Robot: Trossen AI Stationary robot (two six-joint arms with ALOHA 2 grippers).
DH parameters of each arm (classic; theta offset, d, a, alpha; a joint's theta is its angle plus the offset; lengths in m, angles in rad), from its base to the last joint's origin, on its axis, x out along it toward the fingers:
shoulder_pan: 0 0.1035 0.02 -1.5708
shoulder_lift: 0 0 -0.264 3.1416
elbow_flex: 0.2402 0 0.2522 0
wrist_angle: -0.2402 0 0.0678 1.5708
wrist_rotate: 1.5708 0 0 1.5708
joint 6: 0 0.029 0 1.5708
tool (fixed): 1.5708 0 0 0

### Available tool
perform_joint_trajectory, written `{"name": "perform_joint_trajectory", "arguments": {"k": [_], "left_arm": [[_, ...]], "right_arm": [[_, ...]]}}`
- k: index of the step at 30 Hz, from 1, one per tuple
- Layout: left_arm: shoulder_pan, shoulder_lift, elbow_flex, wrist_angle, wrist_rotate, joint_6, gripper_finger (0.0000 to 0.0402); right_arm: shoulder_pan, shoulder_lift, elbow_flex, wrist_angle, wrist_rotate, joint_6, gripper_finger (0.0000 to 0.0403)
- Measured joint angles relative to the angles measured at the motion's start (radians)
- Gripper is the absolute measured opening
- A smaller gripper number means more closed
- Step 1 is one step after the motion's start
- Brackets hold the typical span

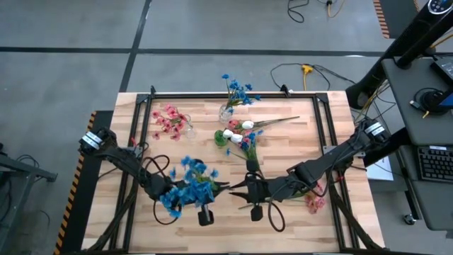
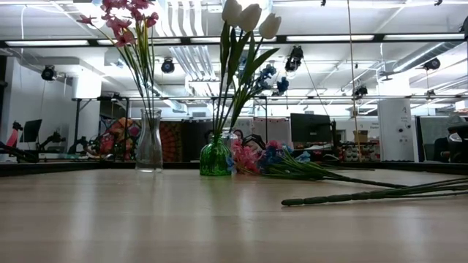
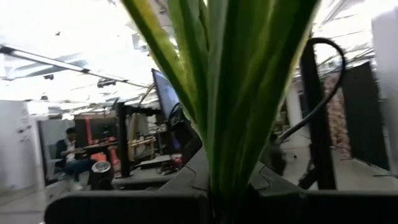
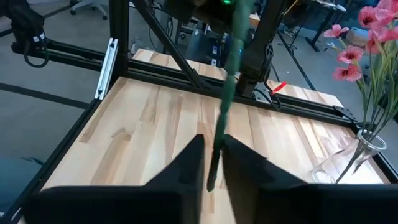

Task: Sort flowers into vase by color
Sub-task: Put the right blue flowers into the right transparent vase

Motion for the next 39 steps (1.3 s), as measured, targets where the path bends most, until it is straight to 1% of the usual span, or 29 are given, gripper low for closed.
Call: {"name": "perform_joint_trajectory", "arguments": {"k": [6, 9, 11, 14, 19, 22, 25, 27, 29, 31, 33, 34, 36, 37, 39], "left_arm": [[0.000, -0.033, -0.001, -0.061, -0.022, 0.007, 0.0002], [0.000, -0.077, -0.001, -0.119, -0.023, 0.007, 0.0001], [0.001, -0.105, -0.001, -0.162, -0.023, 0.008, 0.0001], [0.012, -0.157, -0.001, -0.227, -0.024, 0.030, 0.0001], [0.069, -0.272, -0.001, -0.319, -0.039, 0.080, 0.0001], [0.136, -0.355, 0.002, -0.422, -0.025, 0.092, 0.0001], [0.242, -0.433, 0.024, -0.587, 0.036, 0.051, 0.0000], [0.340, -0.471, 0.060, -0.719, 0.136, -0.004, 0.0000], [0.441, -0.495, 0.134, -0.878, 0.259, -0.036, 0.0000], [0.549, -0.500, 0.256, -1.048, 0.388, -0.063, 0.0000], [0.670, -0.484, 0.397, -1.241, 0.554, -0.081, 0.0000], [0.739, -0.468, 0.469, -1.330, 0.654, -0.081, 0.0000], [0.885, -0.425, 0.592, -1.504, 0.896, -0.058, 0.0000], [0.963, -0.400, 0.640, -1.568, 1.020, -0.046, 0.0000], [1.108, -0.346, 0.712, -1.630, 1.256, -0.040, 0.0000]], "right_arm": [[0.000, -0.027, 0.000, -0.031, -0.001, 0.043, 0.0150], [0.000, -0.066, 0.000, -0.084, -0.001, 0.085, 0.0184], [0.000, -0.097, 0.000, -0.111, 0.000, 0.112, 0.0199], [0.000, -0.141, 0.000, -0.149, 0.000, 0.136, 0.0213], [0.000, -0.186, 0.000, -0.194, 0.000, 0.138, 0.0219], [0.000, -0.197, 0.000, -0.215, 0.000, 0.128, 0.0219], [-0.002, -0.198, 0.000, -0.231, 0.000, 0.116, 0.0219], [-0.003, -0.198, 0.000, -0.237, 0.000, 0.096, 0.0219], [-0.009, -0.198, 0.000, -0.237, 0.000, 0.072, 0.0219], [-0.018, -0.198, 0.000, -0.239, 0.000, 0.060, 0.0219], [-0.032, -0.205, -0.001, -0.252, 0.000, 0.039, 0.0219], [-0.043, -0.211, -0.001, -0.260, 0.000, 0.024, 0.0219], [-0.073, -0.223, -0.001, -0.274, 0.000, -0.007, 0.0219], [-0.092, -0.233, -0.001, -0.281, 0.000, -0.014, 0.0219], [-0.135, -0.242, -0.001, -0.309, 0.001, -0.032, 0.0219]]}}
